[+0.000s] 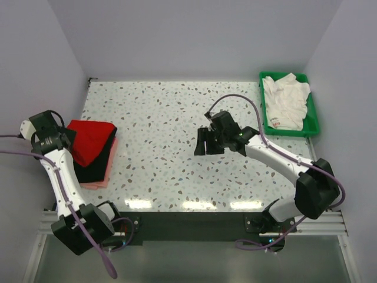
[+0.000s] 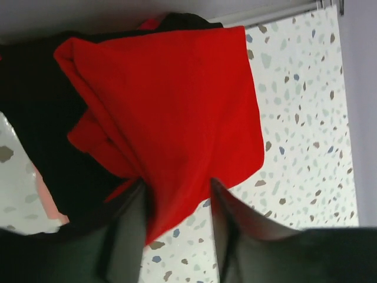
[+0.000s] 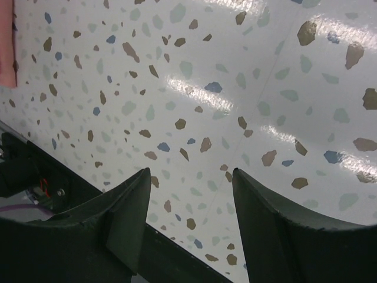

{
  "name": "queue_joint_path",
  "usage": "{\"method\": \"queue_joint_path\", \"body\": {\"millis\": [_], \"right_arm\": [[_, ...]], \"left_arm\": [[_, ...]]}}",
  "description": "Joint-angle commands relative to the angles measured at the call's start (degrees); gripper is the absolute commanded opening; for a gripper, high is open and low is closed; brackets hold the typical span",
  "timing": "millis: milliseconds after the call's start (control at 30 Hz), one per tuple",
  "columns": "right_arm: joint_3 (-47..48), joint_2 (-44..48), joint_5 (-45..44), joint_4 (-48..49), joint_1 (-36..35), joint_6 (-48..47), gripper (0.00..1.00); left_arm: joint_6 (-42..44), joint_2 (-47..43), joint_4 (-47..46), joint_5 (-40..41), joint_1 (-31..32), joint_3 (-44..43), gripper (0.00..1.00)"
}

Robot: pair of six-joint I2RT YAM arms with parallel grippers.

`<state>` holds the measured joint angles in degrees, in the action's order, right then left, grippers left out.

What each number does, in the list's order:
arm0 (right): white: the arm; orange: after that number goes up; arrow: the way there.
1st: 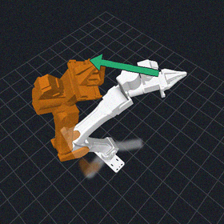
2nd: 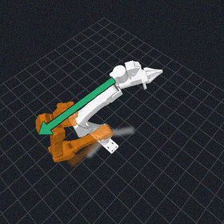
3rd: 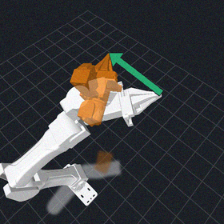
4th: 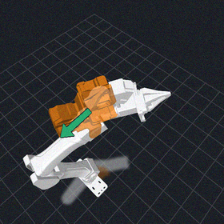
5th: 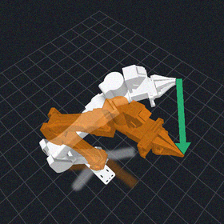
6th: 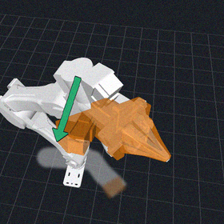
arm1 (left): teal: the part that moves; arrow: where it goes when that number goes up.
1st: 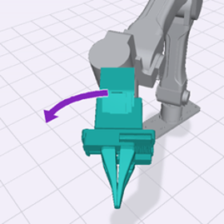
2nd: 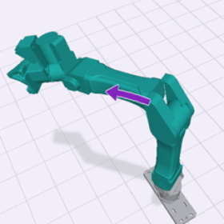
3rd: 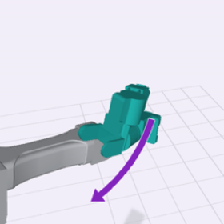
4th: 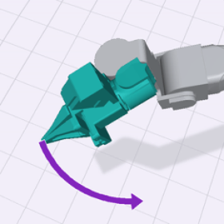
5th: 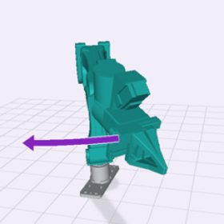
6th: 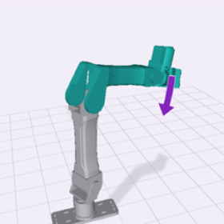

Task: Fold and stack the t-shirts
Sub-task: Neatly place the folded tshirt to the corner, then reset both grippers

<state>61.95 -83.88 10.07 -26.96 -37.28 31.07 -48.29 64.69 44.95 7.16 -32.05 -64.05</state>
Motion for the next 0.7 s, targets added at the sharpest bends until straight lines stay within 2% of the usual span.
{"method": "queue_joint_path", "body": {"millis": [0,33,67,167,300,467,567,667], "right_arm": [[-1.04,3.80,0.13,-0.20,-1.48,0.57,0.61],[-1.57,4.07,0.13,-0.11,-1.74,0.66,0.61],[-1.75,4.42,-0.13,-0.11,-2.18,0.75,0.61],[-2.27,5.47,-0.92,-0.55,-2.80,1.10,0.61],[-3.24,6.97,-1.63,-0.20,-2.89,1.63,0.62],[-3.77,8.20,-2.50,-0.55,-2.98,1.80,0.62],[-3.86,9.43,-4.61,-1.16,-2.98,1.45,0.62],[-3.95,10.66,-6.72,-1.95,-2.98,1.19,0.62]], "left_arm": [[0.92,-6.49,-1.62,5.40,-0.73,2.79,0.54],[0.75,-7.20,-1.10,7.41,-0.82,2.97,0.66],[1.01,-8.34,-0.31,7.95,-0.64,2.97,0.84],[3.11,-9.84,-1.52,6.12,-0.64,2.71,0.93],[5.75,-9.40,-3.72,0.67,-0.73,2.18,0.95],[6.72,-9.66,-8.19,-5.56,-0.47,5.51,0.95],[7.34,-10.28,-11.01,-10.05,1.55,7.62,0.95],[7.16,-10.81,-12.95,-9.36,7.86,8.68,0.95]]}}
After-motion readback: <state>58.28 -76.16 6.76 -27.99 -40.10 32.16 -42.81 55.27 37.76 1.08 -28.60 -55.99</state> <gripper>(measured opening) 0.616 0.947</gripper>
